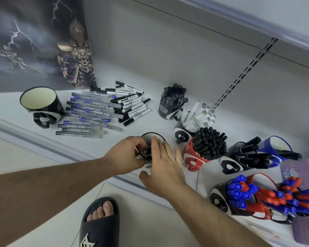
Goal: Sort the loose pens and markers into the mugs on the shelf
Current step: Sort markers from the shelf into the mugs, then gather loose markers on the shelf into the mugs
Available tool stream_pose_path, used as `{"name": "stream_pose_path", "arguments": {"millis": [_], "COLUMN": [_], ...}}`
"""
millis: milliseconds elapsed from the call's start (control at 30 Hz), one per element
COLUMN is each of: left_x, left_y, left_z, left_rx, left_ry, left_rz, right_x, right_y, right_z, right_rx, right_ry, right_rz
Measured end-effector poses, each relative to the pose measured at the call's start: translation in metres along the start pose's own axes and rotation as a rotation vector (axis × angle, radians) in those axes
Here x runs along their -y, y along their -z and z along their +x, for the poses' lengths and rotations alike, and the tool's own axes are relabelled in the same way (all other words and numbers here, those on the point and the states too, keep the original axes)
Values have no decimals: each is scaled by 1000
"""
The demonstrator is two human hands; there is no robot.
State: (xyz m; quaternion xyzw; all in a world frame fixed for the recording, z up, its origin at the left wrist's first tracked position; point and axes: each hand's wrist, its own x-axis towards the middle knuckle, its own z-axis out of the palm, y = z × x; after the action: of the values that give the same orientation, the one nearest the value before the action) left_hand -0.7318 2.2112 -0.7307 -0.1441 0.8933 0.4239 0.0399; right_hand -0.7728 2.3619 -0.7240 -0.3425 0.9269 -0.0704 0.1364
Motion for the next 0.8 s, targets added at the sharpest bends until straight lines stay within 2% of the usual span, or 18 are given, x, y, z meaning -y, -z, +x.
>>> {"name": "stream_pose_path", "arguments": {"millis": [133,233,300,433,533,633,733,800], "left_x": [-5,-6,-3,-4,1,23,48,57], "left_y": [8,31,51,89,102,95,76,66], "left_z": [-4,-1,5,18,24,23,23,26], "left_rx": [10,-35,-86,-188,-197,-172,-174,-227], "left_ry": [25,74,108,171,238,301,383,424], "left_rz": [-54,-97,-103,-149,-391,-479,-526,-624], "right_x": [5,11,16,17,12,7,6,10], "right_y": [15,41,58,65,55,44,32,26], "right_z": [-4,3,22,95,151,198,227,240], "right_rx": [81,-65,-164,-81,72,213,270,279], "right_ry": [6,57,64,-42,-46,25,90,114], "right_rz": [-14,19,140,246,64,-249,-445,-484]}}
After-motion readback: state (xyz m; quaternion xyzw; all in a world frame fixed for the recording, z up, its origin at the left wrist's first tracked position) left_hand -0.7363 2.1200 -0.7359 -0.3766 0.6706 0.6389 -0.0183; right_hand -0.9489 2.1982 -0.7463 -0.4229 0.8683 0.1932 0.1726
